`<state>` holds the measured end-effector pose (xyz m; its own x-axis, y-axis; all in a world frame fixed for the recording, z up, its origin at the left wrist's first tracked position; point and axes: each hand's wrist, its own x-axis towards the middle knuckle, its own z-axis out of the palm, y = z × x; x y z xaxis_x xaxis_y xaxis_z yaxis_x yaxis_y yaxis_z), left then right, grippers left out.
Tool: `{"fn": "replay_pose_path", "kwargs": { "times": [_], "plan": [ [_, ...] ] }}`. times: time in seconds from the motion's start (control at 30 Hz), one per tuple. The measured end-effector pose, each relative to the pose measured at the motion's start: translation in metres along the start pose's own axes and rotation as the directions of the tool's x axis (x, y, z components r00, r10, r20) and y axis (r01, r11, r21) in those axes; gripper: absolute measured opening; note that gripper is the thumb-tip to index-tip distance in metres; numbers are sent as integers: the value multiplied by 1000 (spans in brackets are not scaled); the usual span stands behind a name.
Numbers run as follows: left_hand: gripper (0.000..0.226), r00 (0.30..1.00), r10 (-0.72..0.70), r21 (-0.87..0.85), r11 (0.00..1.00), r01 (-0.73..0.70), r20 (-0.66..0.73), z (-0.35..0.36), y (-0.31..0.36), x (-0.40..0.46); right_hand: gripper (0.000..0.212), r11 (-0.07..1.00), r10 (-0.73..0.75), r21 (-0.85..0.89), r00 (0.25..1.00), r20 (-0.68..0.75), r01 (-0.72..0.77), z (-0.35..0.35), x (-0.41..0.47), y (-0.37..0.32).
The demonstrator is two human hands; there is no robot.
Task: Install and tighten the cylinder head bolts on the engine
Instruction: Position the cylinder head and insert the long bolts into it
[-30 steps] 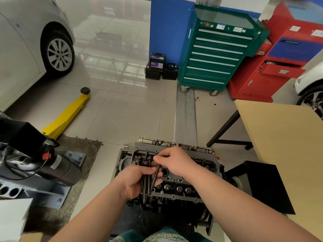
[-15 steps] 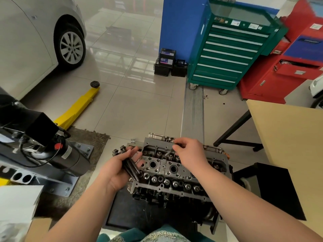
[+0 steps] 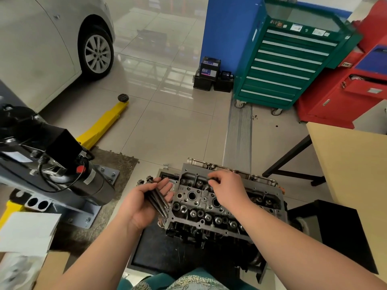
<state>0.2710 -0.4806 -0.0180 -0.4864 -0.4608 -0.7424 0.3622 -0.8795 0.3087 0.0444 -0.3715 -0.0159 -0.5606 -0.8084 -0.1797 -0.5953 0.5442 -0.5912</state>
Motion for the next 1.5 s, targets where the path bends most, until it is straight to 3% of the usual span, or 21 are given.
{"fn": "replay_pose_path", "kwargs": {
  "times": [0.07,0.13,0.2,0.27,0.33,0.4,0.43,0.5,0.6,0.77,0.93,1.0,1.1,1.2,1.33,1.5],
  "plan": [
    [25,1000,-9,0,1000,9,14,1,0,-2,32,1000,-11,-23,996,88,13,2,-1,2],
    [25,1000,-17,3,1000,17,20,1,-1,-1,45,978,-18,-199,972,234,66,5,-3,3],
    [26,999,-38,14,999,38,33,2,-4,0,53,943,13,-323,962,272,78,8,-5,3],
    [31,995,-73,48,996,69,71,2,-7,1,52,976,20,-215,973,229,31,7,-7,-1],
    [41,982,-127,137,985,108,137,2,-10,0,47,995,24,91,980,199,-43,3,-10,-12],
    [44,956,-203,279,950,140,212,2,-13,-4,36,898,53,408,962,269,-164,-2,-11,-29],
    [43,939,-243,354,924,147,244,3,-14,-7,27,862,39,471,949,313,-190,-4,-11,-35],
    [39,906,-308,464,873,147,292,5,-18,-11,12,890,-33,437,934,357,-135,-7,-12,-45],
    [32,892,-325,507,852,133,312,7,-24,-12,8,960,-75,279,929,363,-31,-5,-11,-48],
    [34,922,-272,449,884,127,275,7,-22,-10,25,987,-60,163,930,363,0,3,-12,-51],
    [39,925,-250,375,917,132,286,3,-15,-8,17,956,-90,293,955,283,4,0,-14,-49],
    [40,965,-145,261,962,85,217,2,-6,-3,20,933,-89,361,979,182,17,-3,-16,-48],
    [32,999,52,58,997,-51,-8,-7,10,9,26,909,-101,416,985,141,34,-2,-22,-46],
    [37,987,118,-46,991,-124,-108,-16,23,15,27,956,-155,273,975,159,108,7,-30,-45],
    [34,989,99,-85,990,-108,-107,-17,24,13,20,968,-247,99,949,193,232,26,-39,-40],
    [26,991,81,-45,995,-86,-105,-13,17,12,22,935,-351,9,918,186,355,38,-47,-29]
  ]
}}
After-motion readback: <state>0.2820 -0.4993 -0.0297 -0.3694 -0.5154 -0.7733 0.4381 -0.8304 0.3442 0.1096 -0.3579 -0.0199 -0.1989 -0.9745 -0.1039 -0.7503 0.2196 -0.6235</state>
